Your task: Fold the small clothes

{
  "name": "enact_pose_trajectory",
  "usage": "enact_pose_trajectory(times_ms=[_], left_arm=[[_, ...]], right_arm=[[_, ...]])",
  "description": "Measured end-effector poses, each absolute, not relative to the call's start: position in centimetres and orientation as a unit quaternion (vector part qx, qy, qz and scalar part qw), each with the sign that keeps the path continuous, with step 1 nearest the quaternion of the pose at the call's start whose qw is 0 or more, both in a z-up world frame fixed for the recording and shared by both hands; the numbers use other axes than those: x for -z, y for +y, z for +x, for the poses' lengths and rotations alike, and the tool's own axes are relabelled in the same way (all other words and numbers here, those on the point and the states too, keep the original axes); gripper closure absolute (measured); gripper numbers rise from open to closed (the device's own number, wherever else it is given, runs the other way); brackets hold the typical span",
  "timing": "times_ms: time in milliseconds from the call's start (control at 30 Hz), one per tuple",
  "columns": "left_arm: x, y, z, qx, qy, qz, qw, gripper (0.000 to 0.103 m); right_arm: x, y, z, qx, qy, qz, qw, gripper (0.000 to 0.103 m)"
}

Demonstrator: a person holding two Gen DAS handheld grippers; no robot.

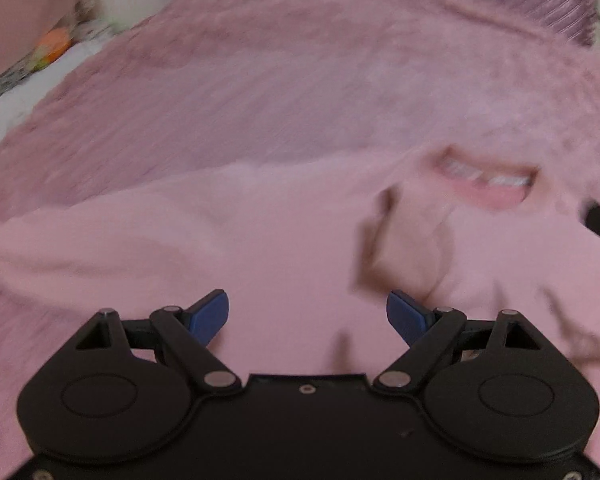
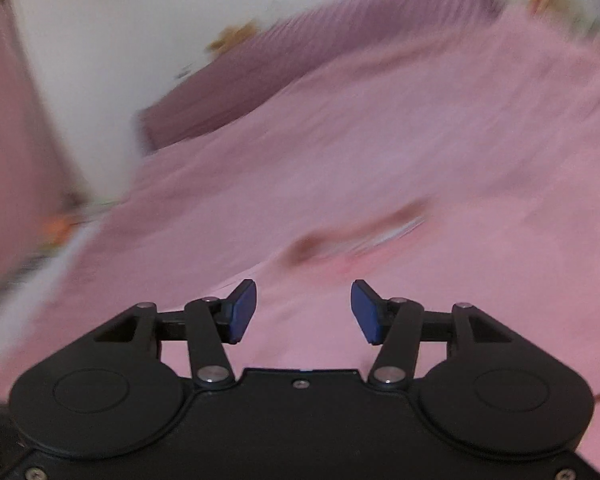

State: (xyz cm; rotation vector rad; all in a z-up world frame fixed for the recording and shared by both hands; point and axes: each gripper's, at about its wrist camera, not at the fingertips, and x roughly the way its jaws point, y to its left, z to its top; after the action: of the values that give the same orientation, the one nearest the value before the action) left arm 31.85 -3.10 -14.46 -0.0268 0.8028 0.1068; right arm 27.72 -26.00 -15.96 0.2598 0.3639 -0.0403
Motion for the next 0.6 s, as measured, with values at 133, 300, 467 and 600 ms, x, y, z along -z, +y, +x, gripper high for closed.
enact_pose_trajectory(times_ms=[133,300,467,600], left_arm=[[14.1,-5.8,34.8,-0.019,0.355,-0.038,0.934,0.012],[15.0,-7.4,38.2,0.009,0.363,-0.072,0.929,0.012],[18.6,-7.6,40.4,-0.052,0.414,-0.034,0.908,0.012],[21.7,-6.5,41.0,-0.048,0.439,-0.029,0.897,0.009]], right_arm=[[16.0,-30.3,27.3,0.097,0.191,0.059,0.975,0.048],[18.1,-33.0,27.9,0.116,0.222,0.032,0.968,0.048],[19.9,-34.4,27.3,0.135,0.255,0.036,0.957,0.050],[21.8,-35.6,27.7,0.144,0.274,0.039,0.950,0.051]])
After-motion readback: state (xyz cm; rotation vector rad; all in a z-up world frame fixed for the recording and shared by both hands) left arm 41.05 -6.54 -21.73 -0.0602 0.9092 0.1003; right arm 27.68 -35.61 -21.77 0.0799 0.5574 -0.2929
